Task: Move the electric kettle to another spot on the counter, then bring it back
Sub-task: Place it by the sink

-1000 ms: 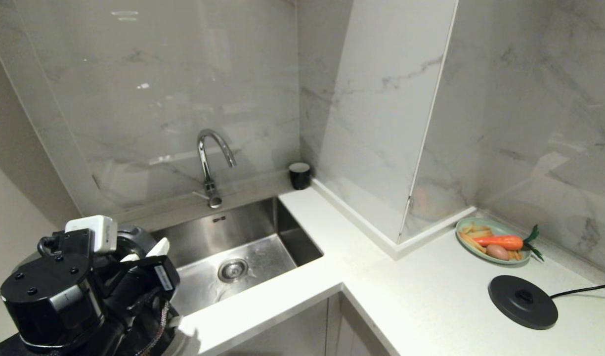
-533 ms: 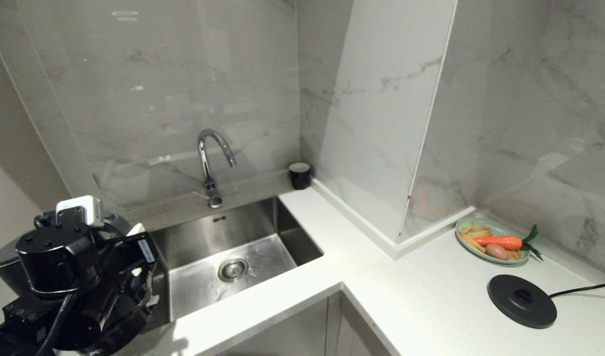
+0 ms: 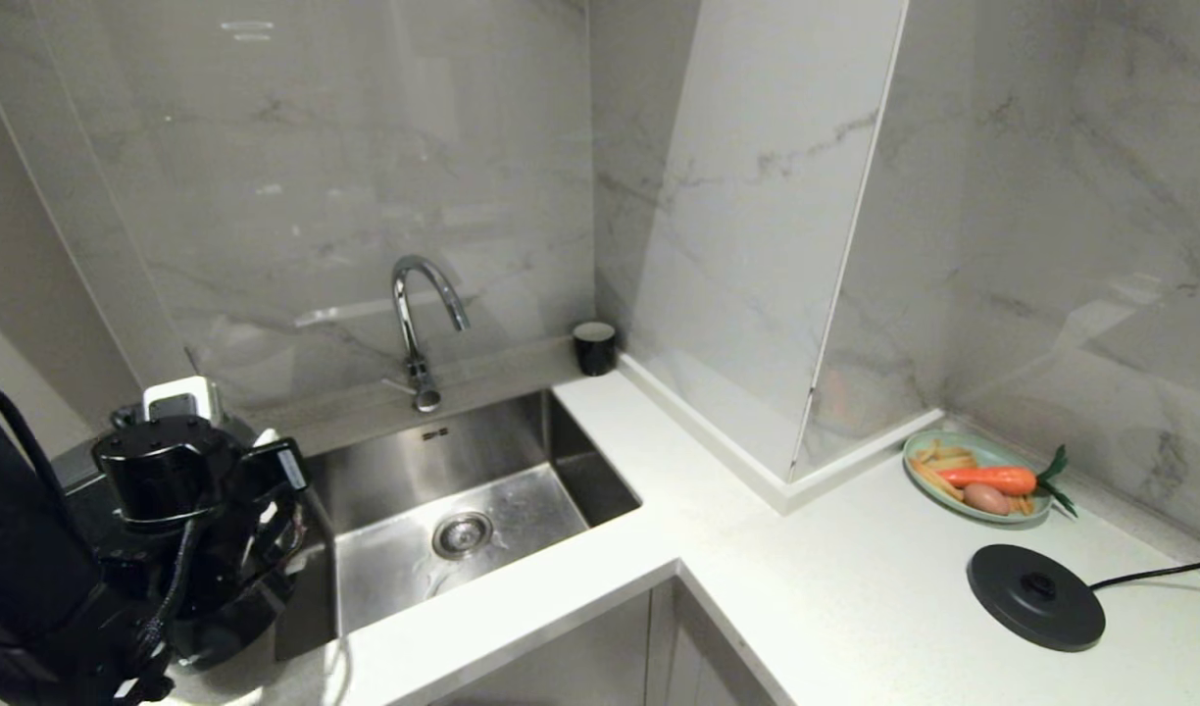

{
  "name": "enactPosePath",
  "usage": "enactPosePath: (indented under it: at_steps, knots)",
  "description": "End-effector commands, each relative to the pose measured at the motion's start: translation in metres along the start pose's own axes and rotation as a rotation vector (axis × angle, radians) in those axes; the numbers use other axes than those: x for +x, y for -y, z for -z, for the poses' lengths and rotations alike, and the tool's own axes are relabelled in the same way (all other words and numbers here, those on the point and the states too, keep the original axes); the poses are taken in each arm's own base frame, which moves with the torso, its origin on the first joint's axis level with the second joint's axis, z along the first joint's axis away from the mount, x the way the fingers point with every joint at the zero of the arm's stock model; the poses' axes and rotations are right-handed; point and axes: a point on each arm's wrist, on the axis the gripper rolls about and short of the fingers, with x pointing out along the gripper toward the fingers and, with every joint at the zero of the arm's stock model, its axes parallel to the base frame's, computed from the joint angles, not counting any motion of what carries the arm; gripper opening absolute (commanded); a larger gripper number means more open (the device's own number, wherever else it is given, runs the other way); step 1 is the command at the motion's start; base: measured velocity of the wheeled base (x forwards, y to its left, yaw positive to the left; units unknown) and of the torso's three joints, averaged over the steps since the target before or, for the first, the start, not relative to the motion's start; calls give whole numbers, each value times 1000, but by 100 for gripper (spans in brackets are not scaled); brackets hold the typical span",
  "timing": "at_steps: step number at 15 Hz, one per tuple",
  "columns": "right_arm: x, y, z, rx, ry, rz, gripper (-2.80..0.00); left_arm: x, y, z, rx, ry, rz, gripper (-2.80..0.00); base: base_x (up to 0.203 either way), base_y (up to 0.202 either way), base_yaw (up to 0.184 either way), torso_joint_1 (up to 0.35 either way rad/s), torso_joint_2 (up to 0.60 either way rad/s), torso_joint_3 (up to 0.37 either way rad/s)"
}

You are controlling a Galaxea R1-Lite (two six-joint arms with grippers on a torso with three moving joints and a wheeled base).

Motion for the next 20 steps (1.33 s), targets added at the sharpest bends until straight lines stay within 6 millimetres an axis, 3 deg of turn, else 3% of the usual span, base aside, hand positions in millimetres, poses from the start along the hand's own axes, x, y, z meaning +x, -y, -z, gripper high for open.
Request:
enactPosePath:
  at_steps: [1, 8, 18, 19, 20]
  knots:
    - [0, 0, 0, 0, -1, 0, -280, 16, -1, 31, 41, -49, -22, -280, 0, 0, 0, 0, 0, 0]
    - [0, 0, 0, 0, 0, 0, -280, 32, -17, 50, 63, -100, -7, -280, 0, 0, 0, 0, 0, 0]
    - [0, 0, 0, 0, 0, 0, -280, 34, -22, 50, 61, -106, 10, -280, 0, 0, 0, 0, 0, 0]
    - [0, 0, 0, 0, 0, 0, -280, 34, -22, 50, 63, -106, 9, -17, 0, 0, 0, 0, 0, 0]
    - [0, 0, 0, 0, 0, 0, -280, 33, -23, 49, 60, -106, 9, 0, 0, 0, 0, 0, 0, 0]
